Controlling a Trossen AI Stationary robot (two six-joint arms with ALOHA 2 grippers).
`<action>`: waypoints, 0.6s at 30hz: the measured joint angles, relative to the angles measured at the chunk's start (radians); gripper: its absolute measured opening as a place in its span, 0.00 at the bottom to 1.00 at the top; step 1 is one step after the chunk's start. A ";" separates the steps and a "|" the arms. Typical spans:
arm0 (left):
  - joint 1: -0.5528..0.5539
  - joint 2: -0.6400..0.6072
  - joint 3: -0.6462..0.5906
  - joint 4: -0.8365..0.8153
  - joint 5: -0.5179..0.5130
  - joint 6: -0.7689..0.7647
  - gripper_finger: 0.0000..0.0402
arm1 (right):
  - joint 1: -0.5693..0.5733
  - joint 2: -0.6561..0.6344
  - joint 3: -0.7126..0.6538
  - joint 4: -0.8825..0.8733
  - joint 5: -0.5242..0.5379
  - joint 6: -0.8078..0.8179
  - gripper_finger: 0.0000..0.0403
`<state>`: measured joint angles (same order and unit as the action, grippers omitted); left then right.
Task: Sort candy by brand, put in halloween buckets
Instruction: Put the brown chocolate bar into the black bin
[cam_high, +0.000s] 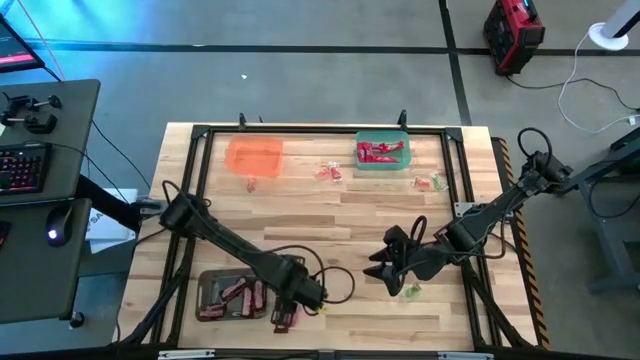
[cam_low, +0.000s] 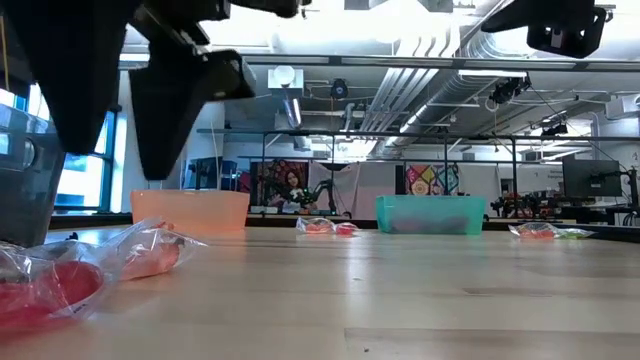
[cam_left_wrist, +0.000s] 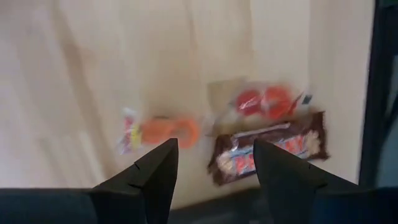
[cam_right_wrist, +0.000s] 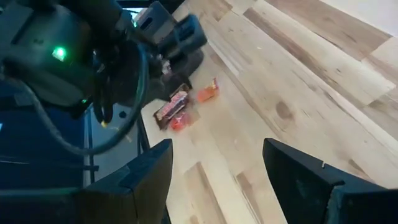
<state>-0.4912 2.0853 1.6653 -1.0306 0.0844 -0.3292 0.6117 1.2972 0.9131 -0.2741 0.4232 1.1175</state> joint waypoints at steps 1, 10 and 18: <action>0.003 0.005 0.000 0.003 0.021 -0.009 0.49 | 0.000 0.000 0.000 0.001 0.000 0.000 0.60; 0.062 0.044 0.000 -0.019 0.148 -0.104 0.49 | 0.000 0.000 0.000 -0.021 0.035 0.000 0.60; 0.085 0.087 0.000 -0.022 0.229 -0.157 0.49 | 0.000 0.000 0.000 -0.030 0.044 0.000 0.60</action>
<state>-0.4061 2.1726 1.6653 -1.0530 0.3134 -0.4866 0.6113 1.2972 0.9131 -0.3038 0.4667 1.1175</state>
